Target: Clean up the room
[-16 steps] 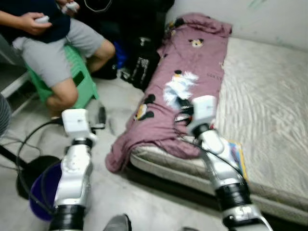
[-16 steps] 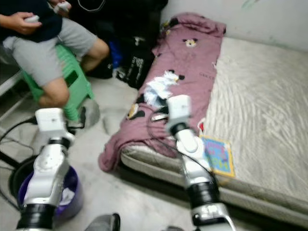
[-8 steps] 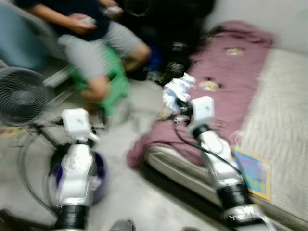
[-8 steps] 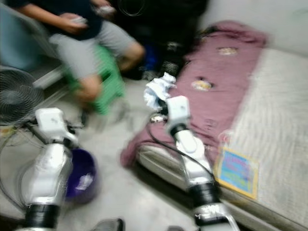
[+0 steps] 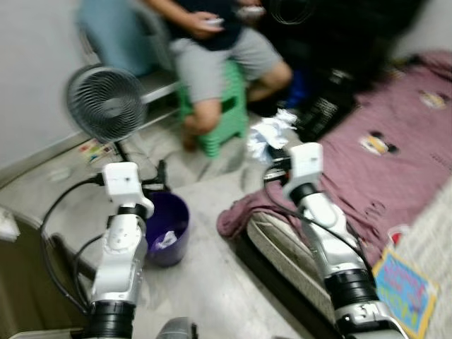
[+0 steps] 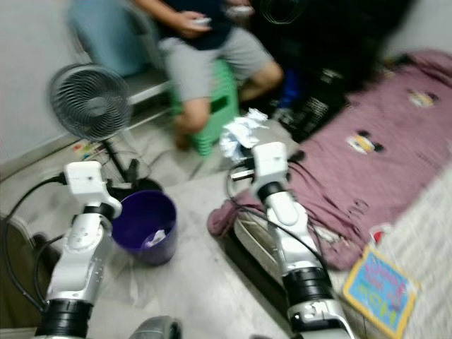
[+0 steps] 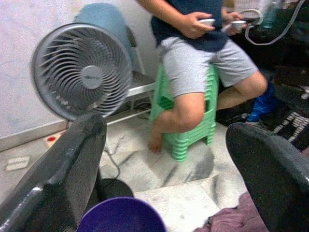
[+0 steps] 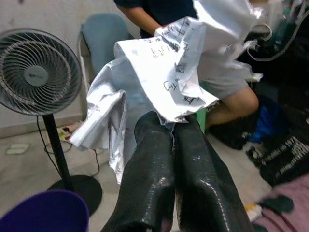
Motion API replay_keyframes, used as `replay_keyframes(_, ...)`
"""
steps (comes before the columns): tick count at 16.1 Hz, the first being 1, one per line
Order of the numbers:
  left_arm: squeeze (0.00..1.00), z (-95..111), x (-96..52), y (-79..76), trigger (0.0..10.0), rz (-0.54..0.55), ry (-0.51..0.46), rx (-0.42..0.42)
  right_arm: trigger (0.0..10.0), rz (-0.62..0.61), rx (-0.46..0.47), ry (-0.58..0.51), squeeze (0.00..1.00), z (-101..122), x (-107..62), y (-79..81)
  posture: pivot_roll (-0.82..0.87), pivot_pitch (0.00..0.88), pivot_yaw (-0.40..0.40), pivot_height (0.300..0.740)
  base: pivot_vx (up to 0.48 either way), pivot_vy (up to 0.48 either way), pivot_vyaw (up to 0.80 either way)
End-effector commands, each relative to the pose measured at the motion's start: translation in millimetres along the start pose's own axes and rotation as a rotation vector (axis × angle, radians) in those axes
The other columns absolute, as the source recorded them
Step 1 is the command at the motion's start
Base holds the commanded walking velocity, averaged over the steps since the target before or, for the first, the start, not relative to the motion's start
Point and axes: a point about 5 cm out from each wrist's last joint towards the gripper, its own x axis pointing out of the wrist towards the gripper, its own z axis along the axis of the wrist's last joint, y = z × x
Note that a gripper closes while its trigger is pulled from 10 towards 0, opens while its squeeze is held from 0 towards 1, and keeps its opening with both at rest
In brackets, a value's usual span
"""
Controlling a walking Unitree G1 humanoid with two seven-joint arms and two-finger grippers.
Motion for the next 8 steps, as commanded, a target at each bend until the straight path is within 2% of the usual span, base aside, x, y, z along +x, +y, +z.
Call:
replay_keyframes(1,0.0,2,-0.1,5.5,10.0,0.015,-0.007,0.013,10.0,0.019,0.015,-0.016,0.0,3,2.5,6.6,-0.11,0.0,-0.004,0.74,0.0,0.0,0.0)
replay_keyframes(5,0.0,2,-7.3,10.7,10.0,0.053,-0.013,0.006,10.0,0.051,0.034,-0.014,0.0,3,6.8,11.2,-0.07,0.0,-0.039,0.74,0.0,0.0,0.0)
replay_keyframes(7,0.0,1,-11.1,14.2,10.0,0.078,-0.015,0.002,10.0,0.088,0.012,-0.015,0.0,3,9.4,18.5,-0.06,0.0,-0.053,0.74,0.0,0.0,0.0)
replay_keyframes(8,0.0,1,-11.6,14.4,10.0,0.081,-0.014,0.001,10.0,0.096,0.015,-0.016,0.0,3,9.4,20.5,-0.06,0.0,-0.057,0.74,0.0,0.0,0.55)
